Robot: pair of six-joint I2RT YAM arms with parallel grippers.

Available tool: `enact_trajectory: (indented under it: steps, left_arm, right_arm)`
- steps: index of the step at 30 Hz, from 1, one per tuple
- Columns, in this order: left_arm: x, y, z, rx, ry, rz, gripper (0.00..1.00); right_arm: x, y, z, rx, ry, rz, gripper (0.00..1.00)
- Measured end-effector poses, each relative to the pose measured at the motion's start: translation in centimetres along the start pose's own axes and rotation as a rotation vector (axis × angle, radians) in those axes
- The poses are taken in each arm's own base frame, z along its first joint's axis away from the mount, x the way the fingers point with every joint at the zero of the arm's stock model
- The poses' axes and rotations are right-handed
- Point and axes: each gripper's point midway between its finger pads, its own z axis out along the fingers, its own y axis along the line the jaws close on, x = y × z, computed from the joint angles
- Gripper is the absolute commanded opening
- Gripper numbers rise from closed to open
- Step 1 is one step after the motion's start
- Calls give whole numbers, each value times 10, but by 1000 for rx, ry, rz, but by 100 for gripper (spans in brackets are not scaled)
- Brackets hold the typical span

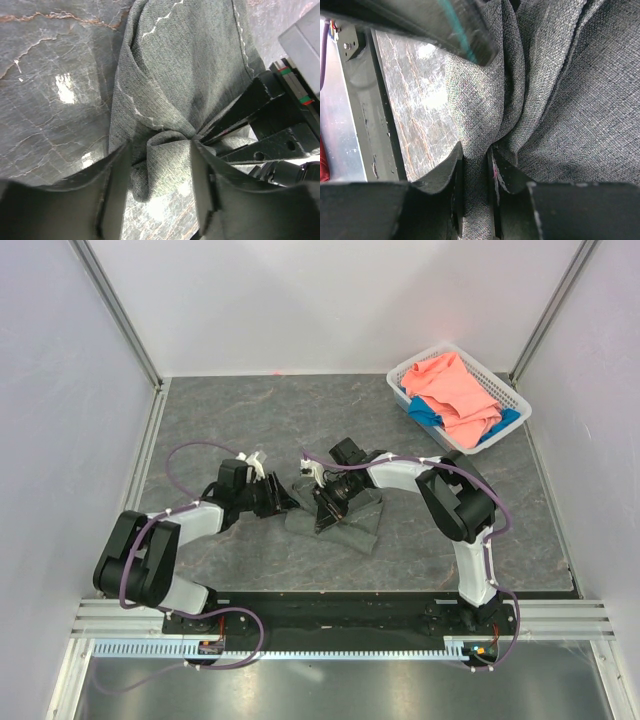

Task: Fold the napkin, place the utensils inside, and roll it up
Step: Roll the napkin with the utensil

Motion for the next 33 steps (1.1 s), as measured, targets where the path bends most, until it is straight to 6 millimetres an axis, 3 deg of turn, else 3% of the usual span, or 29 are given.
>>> enact_trajectory:
  steps: [9,11,15,20,27,33]
  left_arm:
    - [14,13,8,-27,53,-49,2]
    - [18,16,9,-40,69,-60,2]
    - [23,20,8,-68,102,-77,2]
    - [23,21,8,-87,136,-77,2]
    - [24,22,7,-103,165,-65,2]
    - [24,21,8,-104,186,-67,2]
  right_arm:
    - [0,0,0,-1,4,10,31]
    - [0,0,0,0,6,12,34]
    - [-1,2,-2,4,7,25,54]
    - [-5,6,-10,75,16,7,65]
    - [-14,6,-54,318,-38,-61,76]
    - [-24,47,-94,498,-128,-171,76]
